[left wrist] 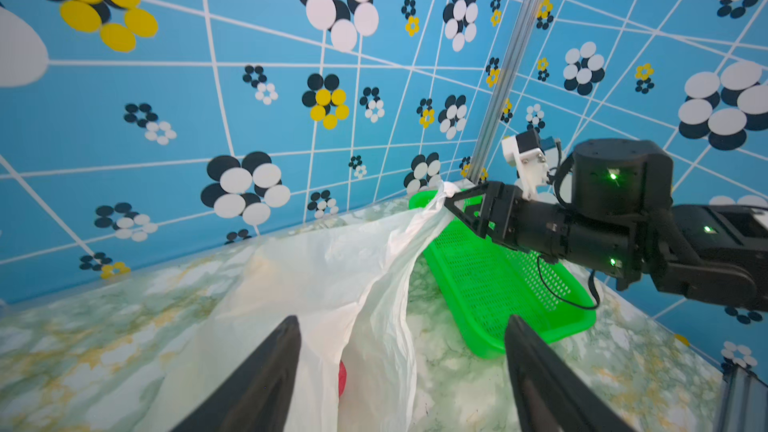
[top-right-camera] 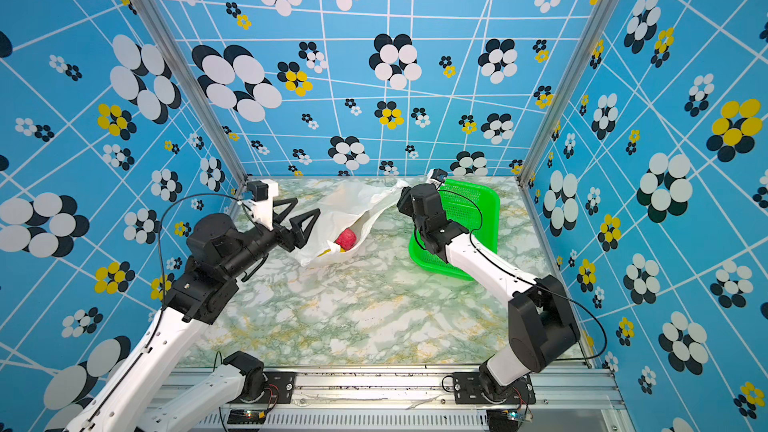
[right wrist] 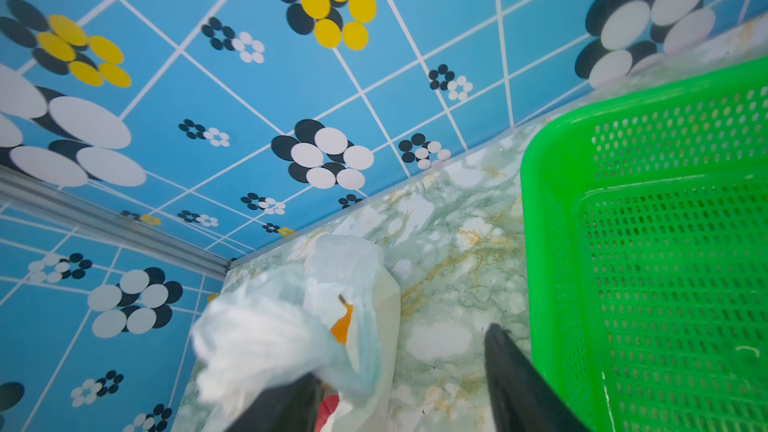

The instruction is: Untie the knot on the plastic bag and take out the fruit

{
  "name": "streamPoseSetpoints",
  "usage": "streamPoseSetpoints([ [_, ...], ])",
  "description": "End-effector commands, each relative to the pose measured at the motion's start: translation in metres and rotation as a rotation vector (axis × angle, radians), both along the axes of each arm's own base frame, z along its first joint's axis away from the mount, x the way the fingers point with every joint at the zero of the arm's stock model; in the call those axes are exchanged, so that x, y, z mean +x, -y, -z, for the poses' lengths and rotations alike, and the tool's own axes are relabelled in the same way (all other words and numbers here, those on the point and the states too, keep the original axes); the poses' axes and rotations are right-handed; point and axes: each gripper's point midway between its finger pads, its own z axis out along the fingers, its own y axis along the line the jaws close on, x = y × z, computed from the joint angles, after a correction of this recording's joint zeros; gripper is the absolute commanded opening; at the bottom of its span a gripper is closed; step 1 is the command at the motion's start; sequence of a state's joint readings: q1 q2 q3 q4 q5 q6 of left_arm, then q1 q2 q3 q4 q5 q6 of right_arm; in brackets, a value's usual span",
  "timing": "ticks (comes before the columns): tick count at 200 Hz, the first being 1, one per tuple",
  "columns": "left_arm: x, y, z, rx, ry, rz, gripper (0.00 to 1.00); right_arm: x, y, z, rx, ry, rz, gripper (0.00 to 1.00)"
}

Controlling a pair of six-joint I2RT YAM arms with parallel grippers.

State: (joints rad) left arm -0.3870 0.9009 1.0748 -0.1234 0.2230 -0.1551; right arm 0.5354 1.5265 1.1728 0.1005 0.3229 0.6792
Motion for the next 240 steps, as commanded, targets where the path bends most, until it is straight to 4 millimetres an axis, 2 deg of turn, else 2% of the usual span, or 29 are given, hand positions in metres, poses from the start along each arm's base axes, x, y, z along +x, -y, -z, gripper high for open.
streamPoseSetpoints([
  [1, 0.02, -0.009, -0.012, 0.083, -0.025, -0.096, 0.81, -0.025, -0.019, 0.01, -0.056, -0.054, -0.149, 0.73],
  [13, 0.04, -0.006, -0.006, 0.128, -0.08, -0.118, 0.81, -0.036, -0.027, 0.015, -0.029, -0.051, -0.194, 0.77],
  [22, 0.055, 0.001, 0.006, 0.16, -0.13, -0.109, 0.83, -0.043, -0.033, 0.02, 0.019, -0.043, -0.219, 0.8],
  [37, 0.075, 0.017, 0.036, 0.209, -0.214, -0.065, 0.85, -0.053, -0.044, 0.031, 0.089, -0.042, -0.259, 0.82],
  [49, 0.09, 0.025, 0.064, 0.246, -0.273, -0.045, 0.9, -0.059, -0.061, 0.04, 0.108, -0.051, -0.293, 0.85],
  [68, 0.11, 0.031, 0.106, 0.297, -0.36, -0.045, 0.97, -0.059, -0.089, 0.057, 0.096, -0.088, -0.332, 0.88],
  [91, 0.126, 0.039, 0.152, 0.329, -0.473, -0.027, 0.98, -0.041, -0.114, 0.08, 0.097, -0.144, -0.354, 0.89],
  [104, 0.128, 0.045, 0.174, 0.346, -0.529, 0.001, 0.97, -0.031, -0.123, 0.093, 0.069, -0.171, -0.36, 0.89],
  [124, 0.133, 0.039, 0.201, 0.388, -0.577, -0.039, 0.99, -0.019, -0.136, 0.109, 0.048, -0.209, -0.375, 0.86],
  [140, 0.135, 0.037, 0.215, 0.41, -0.607, -0.052, 0.99, -0.015, -0.142, 0.117, 0.037, -0.232, -0.381, 0.74],
  [154, 0.133, 0.038, 0.224, 0.413, -0.628, -0.047, 0.99, -0.015, -0.14, 0.119, 0.038, -0.227, -0.376, 0.64],
  [191, 0.118, 0.051, 0.256, 0.534, -0.64, -0.055, 0.99, -0.024, -0.136, 0.125, 0.057, -0.215, -0.369, 0.52],
  [210, 0.121, 0.048, 0.273, 0.584, -0.665, -0.087, 0.99, -0.027, -0.135, 0.129, 0.052, -0.223, -0.368, 0.48],
  [240, 0.133, 0.03, 0.294, 0.677, -0.699, -0.194, 1.0, -0.03, -0.128, 0.135, 0.044, -0.216, -0.345, 0.43],
])
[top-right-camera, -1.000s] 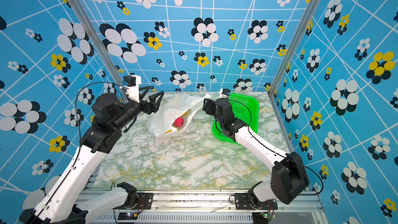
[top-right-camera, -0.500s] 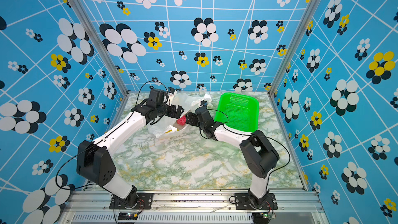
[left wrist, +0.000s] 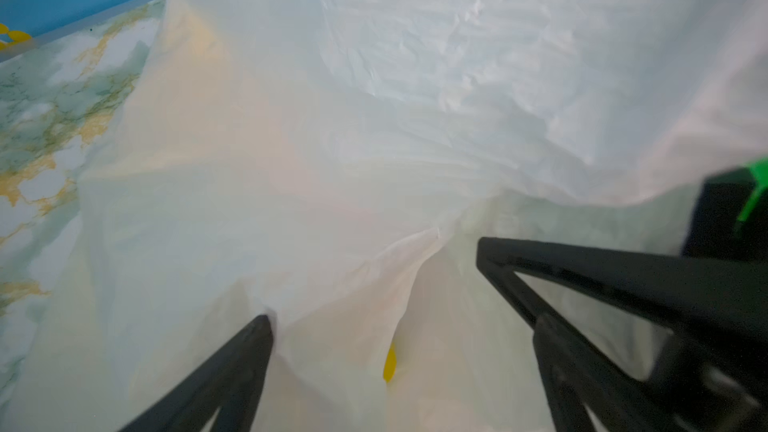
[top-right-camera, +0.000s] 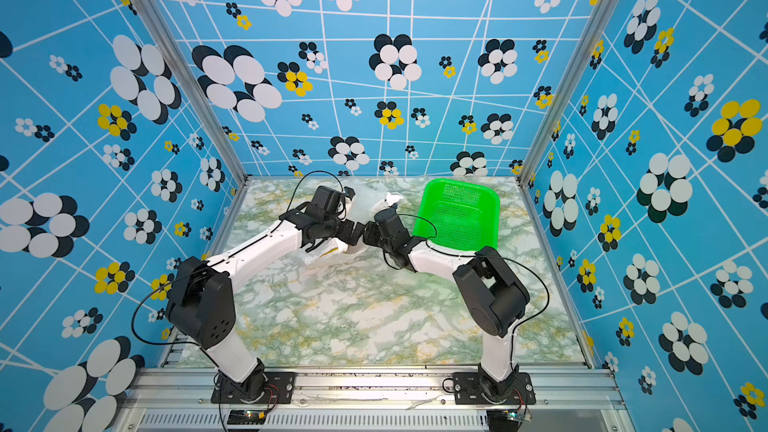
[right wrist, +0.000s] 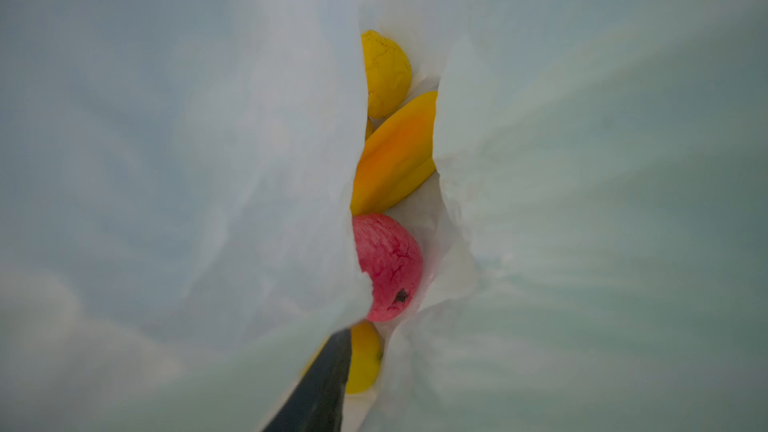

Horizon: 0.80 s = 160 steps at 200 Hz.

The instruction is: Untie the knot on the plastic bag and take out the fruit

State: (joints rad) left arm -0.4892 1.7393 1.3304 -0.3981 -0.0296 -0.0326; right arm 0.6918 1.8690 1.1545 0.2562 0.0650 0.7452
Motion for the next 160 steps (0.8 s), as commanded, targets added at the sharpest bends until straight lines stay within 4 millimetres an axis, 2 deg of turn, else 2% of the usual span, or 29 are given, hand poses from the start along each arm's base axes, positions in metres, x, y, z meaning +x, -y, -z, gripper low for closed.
streamPoseSetpoints([
  [1, 0.009, -0.025, 0.02, 0.143, -0.018, -0.074, 1.0, -0.004, 0.004, -0.011, 0.018, 0.035, 0.018, 0.43],
  [40, 0.022, -0.028, 0.022, 0.189, -0.01, -0.089, 0.79, -0.007, 0.009, -0.008, 0.014, 0.032, 0.03, 0.39],
  [64, 0.022, -0.024, 0.013, 0.143, 0.033, -0.079, 0.77, -0.009, 0.012, -0.005, 0.006, 0.033, 0.041, 0.35],
  [73, 0.022, -0.024, 0.008, 0.138, 0.047, -0.081, 0.71, -0.01, 0.014, -0.004, 0.015, 0.034, 0.047, 0.33],
  [83, 0.024, -0.026, 0.004, 0.142, 0.063, -0.092, 0.56, -0.011, 0.015, -0.005, 0.024, 0.037, 0.05, 0.32],
  [100, 0.028, -0.029, -0.002, 0.144, 0.087, -0.107, 0.15, -0.015, 0.017, -0.005, 0.022, 0.041, 0.054, 0.3],
  [110, 0.031, -0.031, -0.009, 0.142, 0.107, -0.119, 0.01, -0.017, 0.019, -0.004, 0.013, 0.043, 0.058, 0.29],
  [130, 0.034, -0.03, -0.033, 0.105, 0.17, -0.122, 0.0, -0.021, 0.025, 0.005, -0.014, 0.036, 0.077, 0.28],
  [160, 0.027, -0.025, -0.075, 0.006, 0.277, -0.095, 0.0, -0.029, 0.026, 0.017, -0.023, 0.008, 0.073, 0.26],
])
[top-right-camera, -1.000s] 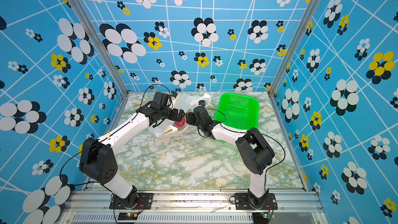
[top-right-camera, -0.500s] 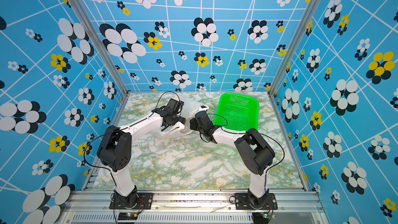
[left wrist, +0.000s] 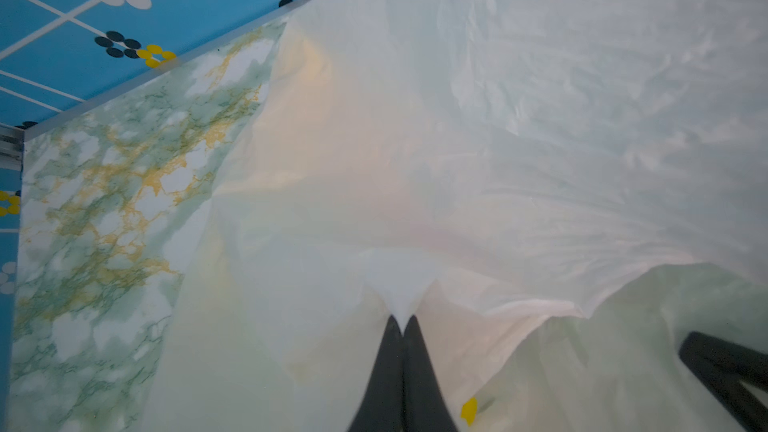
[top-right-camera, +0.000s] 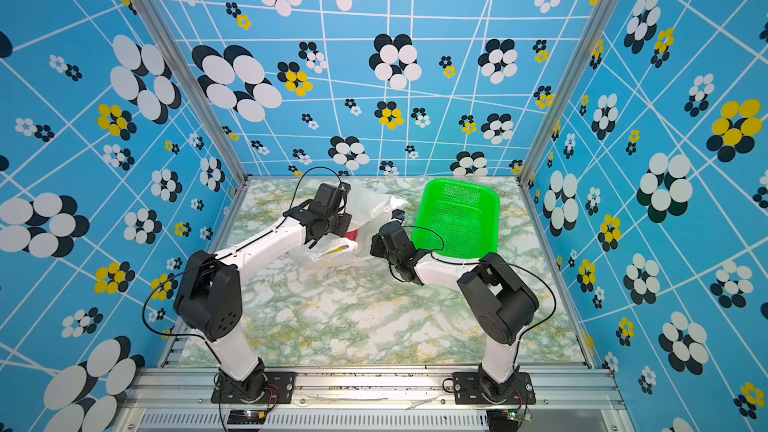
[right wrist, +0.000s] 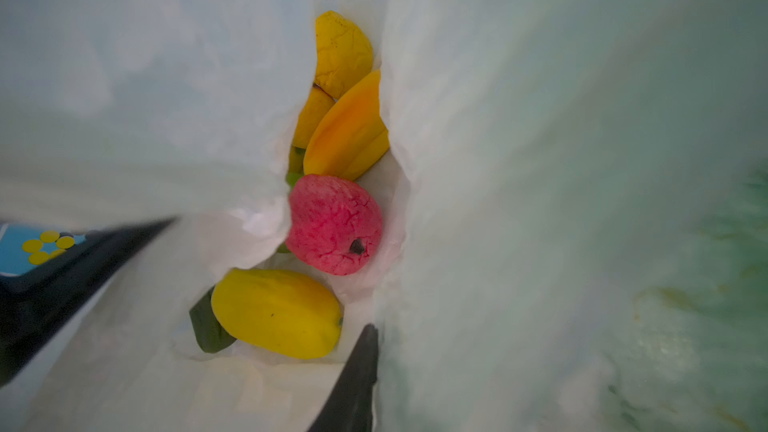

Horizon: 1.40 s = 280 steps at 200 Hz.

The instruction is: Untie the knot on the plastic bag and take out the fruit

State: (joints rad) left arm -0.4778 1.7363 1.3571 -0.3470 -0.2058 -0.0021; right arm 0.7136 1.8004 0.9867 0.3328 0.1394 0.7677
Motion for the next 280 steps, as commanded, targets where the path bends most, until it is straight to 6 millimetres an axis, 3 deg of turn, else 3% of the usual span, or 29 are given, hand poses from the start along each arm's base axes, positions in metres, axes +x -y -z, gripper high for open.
streamPoseSetpoints([
  [1, -0.001, 0.001, -0.054, -0.089, 0.147, 0.024, 0.0, -0.005, 0.003, -0.003, 0.005, 0.011, 0.019, 0.26],
  [59, -0.017, -0.005, -0.105, -0.196, 0.292, 0.048, 0.0, -0.033, 0.01, 0.023, -0.07, 0.041, 0.057, 0.24],
  [132, -0.046, -0.008, -0.149, -0.31, 0.475, 0.118, 0.0, -0.097, 0.002, 0.059, -0.217, 0.101, 0.02, 0.24],
  [172, -0.048, -0.001, -0.177, -0.362, 0.527, 0.164, 0.0, -0.113, 0.001, 0.056, -0.261, 0.172, -0.02, 0.4],
  [188, -0.051, 0.001, -0.186, -0.385, 0.539, 0.182, 0.0, -0.115, 0.004, 0.045, -0.256, 0.204, -0.032, 0.43],
  [209, -0.059, 0.006, -0.192, -0.408, 0.536, 0.221, 0.0, -0.123, 0.003, 0.012, -0.251, 0.315, -0.11, 0.49],
  [247, -0.069, 0.016, -0.18, -0.44, 0.509, 0.287, 0.0, -0.152, 0.005, -0.045, -0.308, 0.487, -0.271, 0.68],
  [256, -0.069, 0.016, -0.178, -0.439, 0.505, 0.287, 0.0, -0.158, 0.008, -0.051, -0.286, 0.497, -0.288, 0.67],
  [280, -0.068, 0.019, -0.174, -0.445, 0.502, 0.298, 0.0, -0.175, 0.017, -0.068, -0.204, 0.527, -0.338, 0.47],
])
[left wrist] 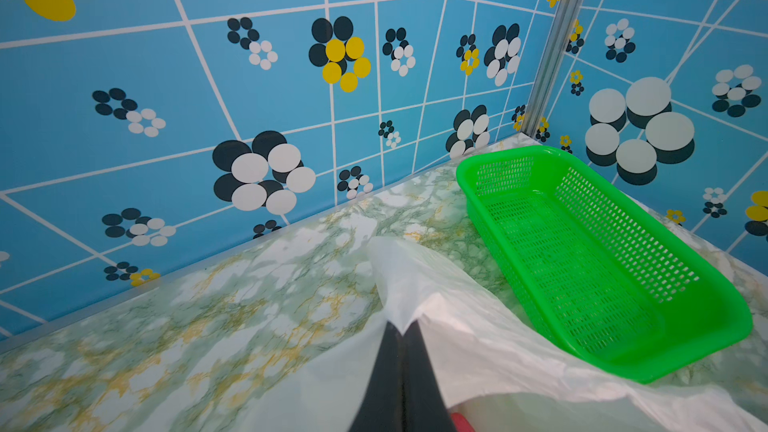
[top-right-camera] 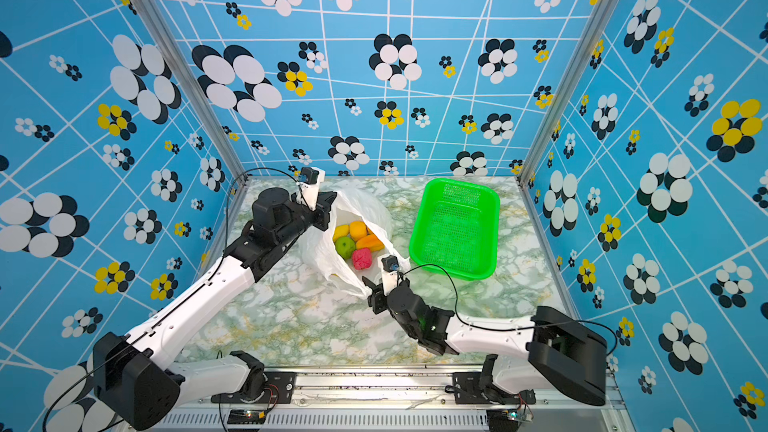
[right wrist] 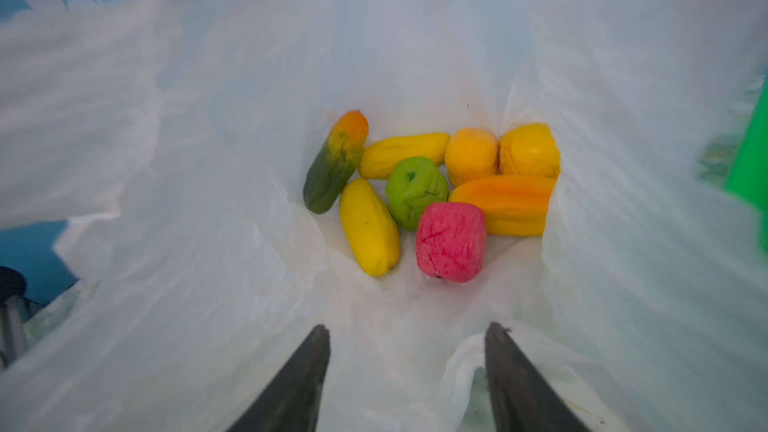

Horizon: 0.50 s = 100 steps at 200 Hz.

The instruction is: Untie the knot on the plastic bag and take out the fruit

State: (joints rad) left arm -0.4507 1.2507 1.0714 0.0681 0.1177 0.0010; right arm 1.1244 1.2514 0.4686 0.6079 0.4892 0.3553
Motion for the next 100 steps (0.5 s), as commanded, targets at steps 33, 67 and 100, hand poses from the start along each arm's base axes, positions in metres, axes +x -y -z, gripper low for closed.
streamPoseSetpoints([
  [33, -0.001, 0.004, -0.004, -0.027, 0.022, 0.034, 0.0, -0.022, 0.027, -0.011, -0.03, 0.037, -0.064, 0.38],
  [67, 0.001, 0.006, 0.002, -0.03, 0.002, 0.038, 0.0, -0.044, 0.019, -0.027, 0.023, 0.062, -0.205, 0.38],
  [100, 0.004, 0.001, 0.001, -0.02, 0.001, 0.008, 0.0, -0.06, 0.005, -0.027, 0.034, 0.047, -0.327, 0.42],
])
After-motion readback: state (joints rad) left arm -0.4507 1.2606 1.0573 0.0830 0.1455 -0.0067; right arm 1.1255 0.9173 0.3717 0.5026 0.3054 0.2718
